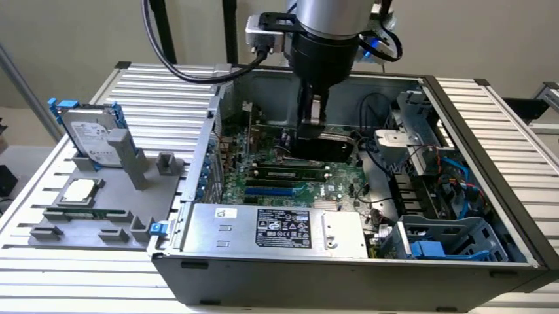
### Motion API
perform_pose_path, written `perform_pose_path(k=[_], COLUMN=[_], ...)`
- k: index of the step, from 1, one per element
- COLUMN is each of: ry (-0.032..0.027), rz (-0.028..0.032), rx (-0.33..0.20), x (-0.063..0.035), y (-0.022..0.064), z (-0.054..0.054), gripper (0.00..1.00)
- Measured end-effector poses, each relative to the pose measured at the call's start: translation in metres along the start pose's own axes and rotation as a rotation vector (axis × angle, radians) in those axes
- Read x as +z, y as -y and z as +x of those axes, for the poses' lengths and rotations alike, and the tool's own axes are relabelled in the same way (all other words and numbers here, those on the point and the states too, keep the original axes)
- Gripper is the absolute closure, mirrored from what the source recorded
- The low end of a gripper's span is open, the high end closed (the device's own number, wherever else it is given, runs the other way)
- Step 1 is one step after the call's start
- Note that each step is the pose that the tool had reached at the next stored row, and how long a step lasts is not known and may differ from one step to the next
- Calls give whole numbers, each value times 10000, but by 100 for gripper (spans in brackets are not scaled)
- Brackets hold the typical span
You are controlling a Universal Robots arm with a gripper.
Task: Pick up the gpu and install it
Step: 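Insert the gpu into the slot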
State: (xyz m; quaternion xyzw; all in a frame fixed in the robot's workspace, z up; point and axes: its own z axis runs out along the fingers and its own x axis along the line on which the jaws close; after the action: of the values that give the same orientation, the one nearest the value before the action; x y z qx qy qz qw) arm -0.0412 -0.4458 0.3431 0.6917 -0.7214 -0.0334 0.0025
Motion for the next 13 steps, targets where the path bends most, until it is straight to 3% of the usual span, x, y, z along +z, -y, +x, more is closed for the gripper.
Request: perform_pose_path(k=[6,13], ry=[187,276], rz=[-20,11], rx=[-327,-334], x=[88,199], y=[-106,-206], z=[34,134], gripper=[100,100])
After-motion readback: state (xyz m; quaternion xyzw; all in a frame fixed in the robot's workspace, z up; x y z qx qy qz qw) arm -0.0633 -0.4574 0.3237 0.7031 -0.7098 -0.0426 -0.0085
